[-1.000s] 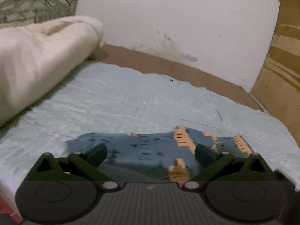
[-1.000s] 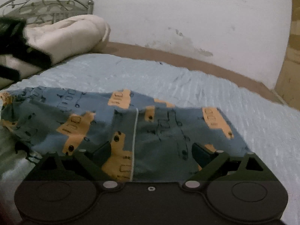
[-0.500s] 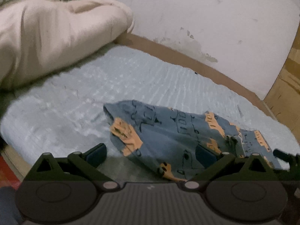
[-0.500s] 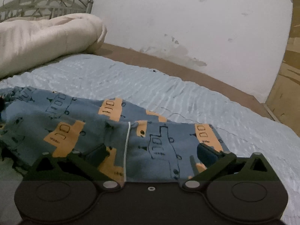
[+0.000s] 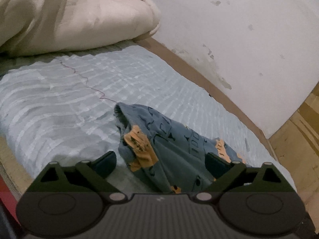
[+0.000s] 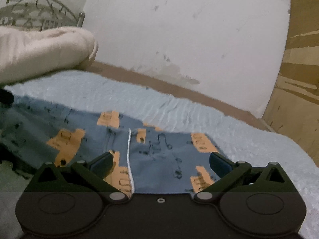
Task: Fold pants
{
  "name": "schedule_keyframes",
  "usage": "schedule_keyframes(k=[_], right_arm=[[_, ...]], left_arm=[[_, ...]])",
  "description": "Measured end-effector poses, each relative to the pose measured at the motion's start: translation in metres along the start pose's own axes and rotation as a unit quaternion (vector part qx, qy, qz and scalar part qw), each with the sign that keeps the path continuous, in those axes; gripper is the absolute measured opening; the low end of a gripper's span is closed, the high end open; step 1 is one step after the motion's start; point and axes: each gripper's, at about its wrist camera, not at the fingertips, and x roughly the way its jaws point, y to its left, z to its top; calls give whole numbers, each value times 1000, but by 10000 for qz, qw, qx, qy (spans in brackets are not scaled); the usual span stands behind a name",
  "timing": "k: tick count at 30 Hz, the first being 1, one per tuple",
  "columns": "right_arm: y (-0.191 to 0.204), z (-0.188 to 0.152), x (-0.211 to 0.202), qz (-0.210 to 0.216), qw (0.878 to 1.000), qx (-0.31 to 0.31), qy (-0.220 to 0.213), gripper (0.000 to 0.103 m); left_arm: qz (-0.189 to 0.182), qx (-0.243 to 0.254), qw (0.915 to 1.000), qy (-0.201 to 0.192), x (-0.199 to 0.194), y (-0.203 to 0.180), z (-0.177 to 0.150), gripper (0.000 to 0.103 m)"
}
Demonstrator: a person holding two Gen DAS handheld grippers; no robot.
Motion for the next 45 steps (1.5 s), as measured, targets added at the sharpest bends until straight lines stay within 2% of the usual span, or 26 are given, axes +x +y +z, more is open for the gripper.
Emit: schedule_keyframes(k=[5,9,12,17,25,30,33,38,43,45], right_arm=[[-18,15,-2,-227,9988,414,-104,102],[-22,9,9,-278,9989,354,157,102],[-17,-4,21,-149,9975,266,636,102],[-14,-15,21,-197,9979,295,540,102],[-24,-20,24,-40,9958,686,598,102],[-28,-21,25,52,9946,836,612,102],[-32,-22,21,82,9944,934,478,102],[-51,-14,-4,139,9925,1214,-64,102],[-75,-14,-25,-30,9962,841,-226,102],[-86,-19,-32,-242,9974,611,-300,102]], left_arm=[[108,-376,9992,-120,-2,8,2,81],[179,-444,9988,-117,-3,9,2,70],[249,-520,9983,-58,-3,11,4,56],[340,-742,9967,35,-1,16,9,26],[385,-285,9987,-166,-10,-11,16,18],[251,133,9990,-354,-17,-45,25,17],[164,447,9979,-434,-20,-70,28,17],[-128,990,9940,-455,-20,-119,30,17],[-537,1439,9872,-440,-12,-170,24,16],[-707,1640,9830,-424,-9,-191,19,16]])
